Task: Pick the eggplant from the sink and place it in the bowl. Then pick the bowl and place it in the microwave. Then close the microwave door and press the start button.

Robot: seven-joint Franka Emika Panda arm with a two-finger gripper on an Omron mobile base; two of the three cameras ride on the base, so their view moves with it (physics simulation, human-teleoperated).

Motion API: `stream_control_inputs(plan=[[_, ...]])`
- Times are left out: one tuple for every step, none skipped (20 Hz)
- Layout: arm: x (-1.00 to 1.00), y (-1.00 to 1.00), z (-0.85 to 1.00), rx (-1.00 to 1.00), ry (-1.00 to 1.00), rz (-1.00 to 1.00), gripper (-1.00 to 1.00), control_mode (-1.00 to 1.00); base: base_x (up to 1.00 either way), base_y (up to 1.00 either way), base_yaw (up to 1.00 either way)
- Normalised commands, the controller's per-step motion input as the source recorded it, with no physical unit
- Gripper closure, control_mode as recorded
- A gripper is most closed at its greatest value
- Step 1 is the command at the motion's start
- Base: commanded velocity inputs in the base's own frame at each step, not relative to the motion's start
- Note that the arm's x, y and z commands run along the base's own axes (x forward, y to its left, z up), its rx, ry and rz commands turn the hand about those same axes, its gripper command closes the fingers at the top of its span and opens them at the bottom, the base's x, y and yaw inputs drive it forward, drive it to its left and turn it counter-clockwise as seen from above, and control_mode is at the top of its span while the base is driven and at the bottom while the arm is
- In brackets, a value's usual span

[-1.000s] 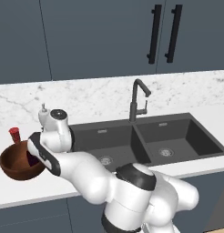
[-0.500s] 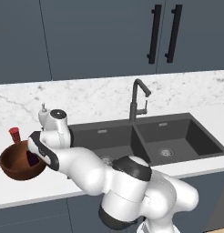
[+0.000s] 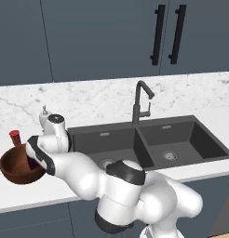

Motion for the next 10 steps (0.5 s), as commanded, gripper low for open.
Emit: stream_control_inputs(plan=[[0.15, 0.13, -0.21, -0.03, 0.03, 0.00, -1.00, -1.00, 0.00, 0.00, 0.00], [0.12, 0.09, -0.21, -0.02, 0.03, 0.00, -1.00, -1.00, 0.00, 0.00, 0.00], [0.12, 0.05, -0.22, -0.01, 0.03, 0.00, -1.00, -1.00, 0.00, 0.00, 0.00], [0.09, 0.09, -0.25, -0.02, 0.04, 0.00, -1.00, -1.00, 0.00, 0.00, 0.00], [0.08, 0.15, -0.27, -0.03, 0.05, 0.00, 1.00, -1.00, 0.00, 0.00, 0.00], [0.08, 0.16, -0.27, -0.03, 0.05, 0.00, 1.00, -1.00, 0.00, 0.00, 0.00], [0.00, 0.06, -0.19, -0.01, 0.03, 0.00, 1.00, -1.00, 0.00, 0.00, 0.00], [0.00, 0.00, -0.15, 0.00, 0.01, 0.00, 1.00, -1.00, 0.00, 0.00, 0.00], [0.00, 0.00, -0.14, 0.00, 0.00, 0.00, 1.00, -1.00, 0.00, 0.00, 0.00], [0.00, 0.03, -0.15, 0.00, 0.02, 0.00, 1.00, -1.00, 0.00, 0.00, 0.00]])
